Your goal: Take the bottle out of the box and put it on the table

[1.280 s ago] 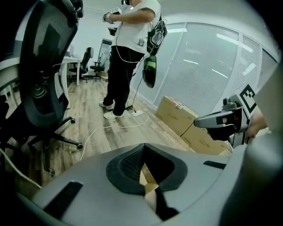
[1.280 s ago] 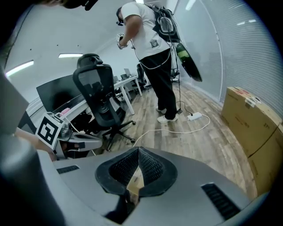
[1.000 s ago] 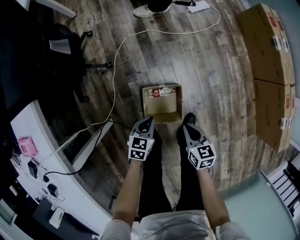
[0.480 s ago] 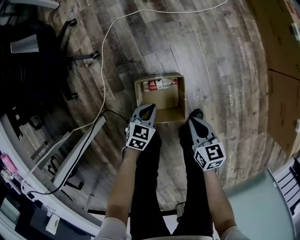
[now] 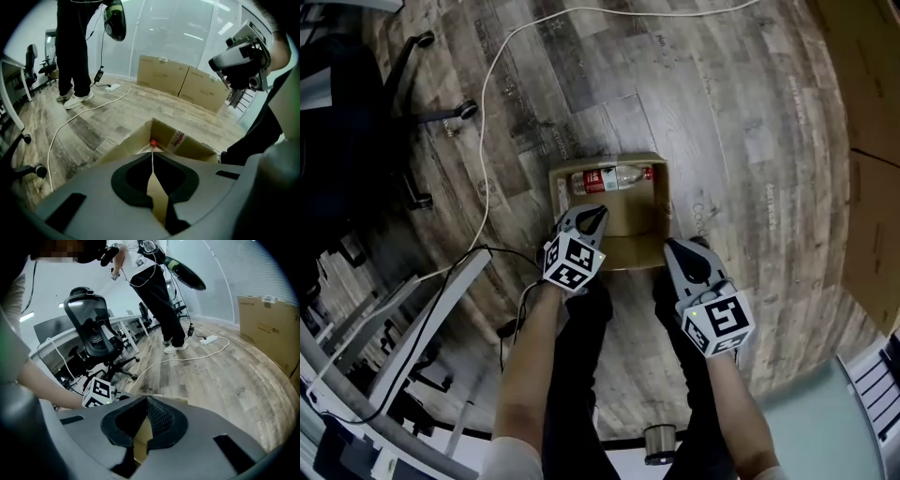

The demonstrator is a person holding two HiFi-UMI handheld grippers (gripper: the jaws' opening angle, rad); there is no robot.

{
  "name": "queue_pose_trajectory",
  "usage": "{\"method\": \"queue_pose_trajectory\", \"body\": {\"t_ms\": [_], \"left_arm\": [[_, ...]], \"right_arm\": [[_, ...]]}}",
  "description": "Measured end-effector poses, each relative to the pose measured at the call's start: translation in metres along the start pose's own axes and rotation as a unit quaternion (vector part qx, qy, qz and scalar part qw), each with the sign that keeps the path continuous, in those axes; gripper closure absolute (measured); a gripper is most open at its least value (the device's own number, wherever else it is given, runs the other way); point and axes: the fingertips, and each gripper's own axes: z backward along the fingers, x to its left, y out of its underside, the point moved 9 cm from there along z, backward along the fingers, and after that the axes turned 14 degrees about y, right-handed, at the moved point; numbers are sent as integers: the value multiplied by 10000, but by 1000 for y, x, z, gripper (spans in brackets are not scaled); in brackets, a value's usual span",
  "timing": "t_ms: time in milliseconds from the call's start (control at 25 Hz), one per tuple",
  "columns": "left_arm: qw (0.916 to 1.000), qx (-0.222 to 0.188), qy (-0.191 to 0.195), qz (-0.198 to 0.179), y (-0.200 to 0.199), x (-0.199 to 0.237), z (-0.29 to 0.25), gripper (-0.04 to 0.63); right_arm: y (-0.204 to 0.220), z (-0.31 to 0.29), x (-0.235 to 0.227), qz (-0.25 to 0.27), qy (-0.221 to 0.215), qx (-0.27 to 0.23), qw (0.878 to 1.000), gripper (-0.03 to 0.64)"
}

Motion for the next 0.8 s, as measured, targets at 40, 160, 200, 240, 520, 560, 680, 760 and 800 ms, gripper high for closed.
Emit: {"method": "queue_pose_trajectory", "body": {"t_ms": [40, 160, 200, 240, 520, 560, 680, 760, 800], "left_arm": [[10000, 35, -24, -76, 3, 6, -11, 578], [9996, 85, 61, -274, 6, 21, -40, 578], [9992, 143, 54, -379, 9, 28, -45, 578], [9985, 225, 28, -501, 13, 35, -48, 578], [9906, 890, -152, -1028, 39, 59, -89, 487], [9894, 957, -182, -1076, 41, 59, -94, 470], [9852, 1200, -252, -1200, 45, 61, -112, 383], [9825, 1337, -277, -1267, 46, 62, -123, 330], [9811, 1395, -295, -1310, 46, 63, -128, 320]], "right_arm": [[2, -6, -4, -3, -42, 17, 10000, 577], [10, -21, -16, -289, -80, 206, 9993, 577], [12, -28, -15, -295, -117, 276, 9991, 577], [13, -34, -13, -221, -177, 321, 9991, 577], [-3, -59, -14, 144, -552, 243, 9981, 577], [-11, -60, -15, 159, -595, 168, 9980, 577], [-27, -62, -18, 478, -657, -93, 9966, 577], [-24, -63, -21, 776, -681, -65, 9946, 577], [-21, -63, -22, 918, -687, 27, 9934, 577]]}}
